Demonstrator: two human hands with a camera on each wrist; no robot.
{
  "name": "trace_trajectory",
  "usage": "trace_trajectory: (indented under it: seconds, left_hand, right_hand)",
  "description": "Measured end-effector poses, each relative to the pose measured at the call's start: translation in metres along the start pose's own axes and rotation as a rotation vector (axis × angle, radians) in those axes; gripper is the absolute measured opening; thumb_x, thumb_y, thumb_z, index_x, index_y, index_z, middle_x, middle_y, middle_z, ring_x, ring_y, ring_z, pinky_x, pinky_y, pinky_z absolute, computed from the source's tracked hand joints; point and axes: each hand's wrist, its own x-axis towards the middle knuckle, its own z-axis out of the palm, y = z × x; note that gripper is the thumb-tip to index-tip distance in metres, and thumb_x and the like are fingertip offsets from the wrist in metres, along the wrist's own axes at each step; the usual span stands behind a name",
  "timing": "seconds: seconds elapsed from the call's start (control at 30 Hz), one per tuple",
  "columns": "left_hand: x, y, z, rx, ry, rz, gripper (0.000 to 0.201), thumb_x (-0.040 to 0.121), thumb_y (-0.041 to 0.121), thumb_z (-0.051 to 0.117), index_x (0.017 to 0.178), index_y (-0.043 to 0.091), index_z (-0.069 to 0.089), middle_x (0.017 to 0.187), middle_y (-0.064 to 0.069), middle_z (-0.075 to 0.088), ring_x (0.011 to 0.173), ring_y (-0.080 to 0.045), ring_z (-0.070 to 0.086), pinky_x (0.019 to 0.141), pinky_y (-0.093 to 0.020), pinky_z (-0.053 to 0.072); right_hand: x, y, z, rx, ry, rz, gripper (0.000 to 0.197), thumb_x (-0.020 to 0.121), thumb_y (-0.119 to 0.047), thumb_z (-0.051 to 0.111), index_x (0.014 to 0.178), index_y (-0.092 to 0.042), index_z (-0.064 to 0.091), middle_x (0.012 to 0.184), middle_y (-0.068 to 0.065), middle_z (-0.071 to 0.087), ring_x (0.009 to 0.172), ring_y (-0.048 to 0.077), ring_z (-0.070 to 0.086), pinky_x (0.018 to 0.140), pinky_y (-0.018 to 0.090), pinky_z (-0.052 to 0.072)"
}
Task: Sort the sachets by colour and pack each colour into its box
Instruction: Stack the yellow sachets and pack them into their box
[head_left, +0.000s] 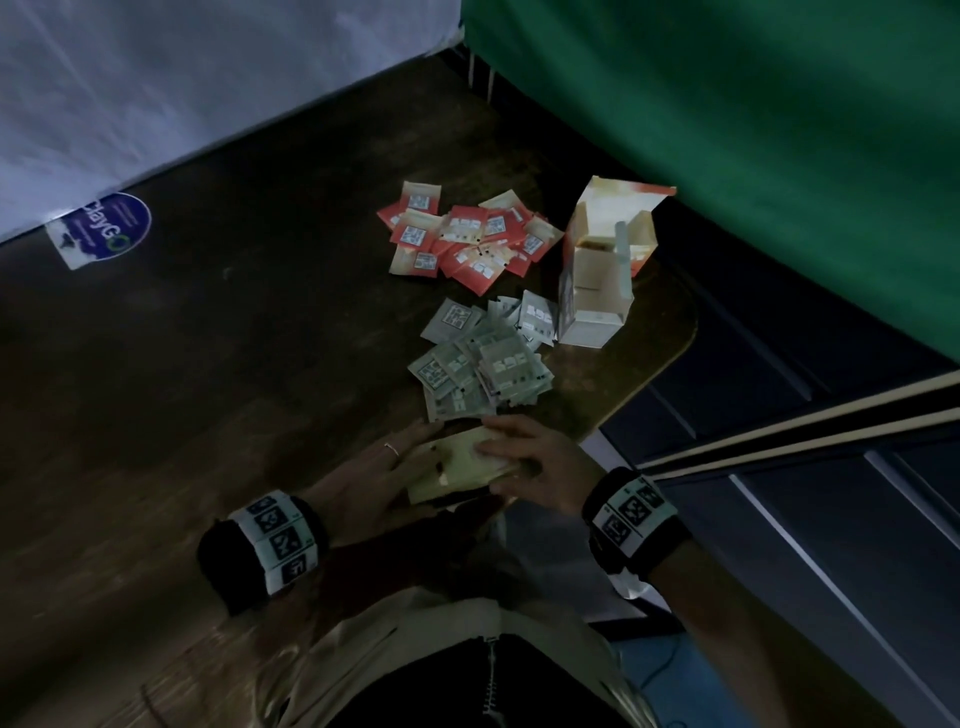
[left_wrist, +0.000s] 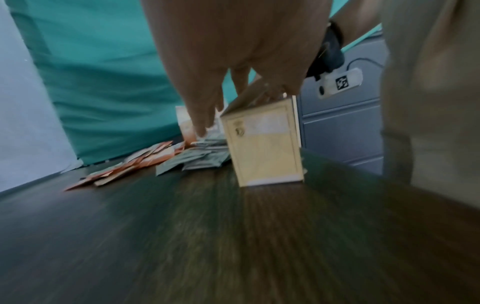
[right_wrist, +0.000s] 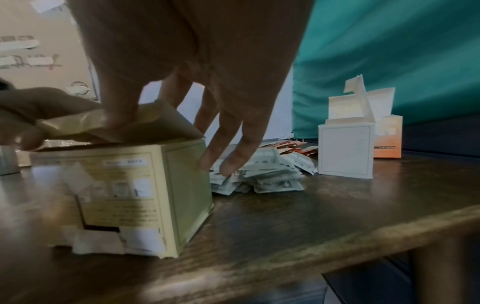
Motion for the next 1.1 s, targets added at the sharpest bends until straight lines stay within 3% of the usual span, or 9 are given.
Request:
trace_trajectory:
  seconds: [0.17, 0.23, 0.33, 0.47, 0.53, 0.67, 0.77, 1.0, 1.1]
  left_hand:
    - [-0.002, 0.002, 0.001, 0.036, -0.044, -0.014, 0.067, 0.088, 0.064, 0.023, 0.148, 0.034, 0.014, 0.158, -0.003, 0.006, 0.143, -0.022, 0.019, 0.110, -0.027, 0.024]
    - [-0.001, 0.002, 0.006, 0.151, 0.047, 0.084, 0.053, 0.097, 0.056, 0.022, 0.146, 0.036, 0.022, 0.157, -0.004, 0.010, 0.142, -0.025, 0.020, 0.111, -0.037, 0.030]
    - [0.000, -0.009, 0.026, 0.312, 0.042, 0.195, 0.060, 0.097, 0.056, 0.026, 0.149, 0.037, 0.003, 0.159, -0.001, -0.009, 0.147, -0.024, -0.001, 0.116, -0.049, 0.012]
    - [0.005, -0.010, 0.032, 0.365, 0.097, 0.126, 0.053, 0.099, 0.051, 0.025, 0.149, 0.039, 0.010, 0.160, -0.002, -0.002, 0.147, -0.022, -0.008, 0.116, -0.051, 0.013]
    - [0.009, -0.011, 0.029, 0.355, 0.097, 0.086, 0.049, 0.100, 0.051, 0.019, 0.147, 0.041, 0.012, 0.158, -0.004, 0.013, 0.147, -0.021, -0.010, 0.116, -0.052, 0.017]
    - [0.014, -0.013, 0.024, 0.383, 0.113, 0.019, 0.050, 0.098, 0.054, 0.012, 0.146, 0.043, 0.015, 0.152, -0.011, 0.029, 0.143, -0.027, 0.019, 0.109, -0.054, 0.029]
    - [0.012, -0.011, 0.019, 0.303, 0.166, -0.088, 0.053, 0.091, 0.057, 0.029, 0.143, 0.044, 0.029, 0.148, -0.012, 0.032, 0.130, -0.031, 0.041, 0.101, -0.050, 0.043]
    - [0.002, -0.002, 0.014, 0.044, 0.424, -0.159, 0.054, 0.080, 0.064, 0.047, 0.120, 0.030, 0.057, 0.117, -0.004, 0.052, 0.097, -0.014, 0.054, 0.081, -0.028, 0.050]
    - [0.000, -0.005, 0.017, 0.008, 0.411, -0.005, 0.035, 0.094, 0.037, 0.045, 0.121, 0.021, 0.058, 0.120, -0.011, 0.050, 0.091, -0.016, 0.057, 0.072, -0.027, 0.056]
  right_hand:
    - [0.000, 0.009, 0.003, -0.184, 0.026, -0.110, 0.044, 0.086, -0.023, 0.067, 0.129, -0.023, 0.058, 0.150, -0.003, 0.029, 0.136, 0.010, 0.027, 0.109, 0.030, 0.038]
    - [-0.003, 0.015, 0.006, -0.373, 0.046, -0.192, 0.044, 0.090, -0.034, 0.057, 0.134, -0.030, 0.051, 0.153, 0.005, 0.028, 0.136, 0.021, 0.034, 0.103, 0.035, 0.043]
    - [-0.008, 0.021, 0.012, -0.532, 0.069, -0.208, 0.050, 0.092, -0.046, 0.047, 0.140, -0.037, 0.038, 0.153, 0.011, 0.024, 0.130, 0.033, 0.041, 0.099, 0.042, 0.043]
    - [-0.017, 0.016, 0.022, -0.306, 0.272, -0.093, 0.060, 0.085, -0.046, 0.057, 0.137, -0.019, 0.044, 0.127, 0.013, 0.039, 0.102, 0.024, 0.056, 0.084, 0.029, 0.054]
    - [-0.016, 0.014, 0.025, -0.119, 0.354, -0.025, 0.063, 0.081, -0.039, 0.065, 0.134, -0.009, 0.050, 0.112, 0.013, 0.050, 0.086, 0.011, 0.051, 0.076, 0.014, 0.047]
    - [-0.015, 0.014, 0.028, -0.073, 0.506, -0.032, 0.046, 0.083, -0.032, 0.062, 0.119, -0.003, 0.063, 0.094, 0.014, 0.063, 0.075, -0.002, 0.046, 0.071, -0.001, 0.036]
    - [-0.013, 0.015, 0.031, -0.042, 0.542, -0.033, 0.030, 0.081, -0.020, 0.070, 0.106, -0.004, 0.070, 0.089, 0.011, 0.068, 0.077, -0.005, 0.051, 0.070, -0.002, 0.038]
    - [-0.004, 0.015, 0.029, 0.044, 0.526, -0.049, 0.020, 0.076, -0.017, 0.072, 0.092, -0.005, 0.076, 0.080, 0.010, 0.070, 0.068, 0.002, 0.059, 0.065, 0.006, 0.047]
    - [-0.002, 0.016, 0.028, 0.001, 0.523, -0.061, 0.019, 0.073, -0.015, 0.073, 0.089, -0.005, 0.076, 0.074, 0.009, 0.066, 0.064, 0.001, 0.054, 0.060, 0.003, 0.043]
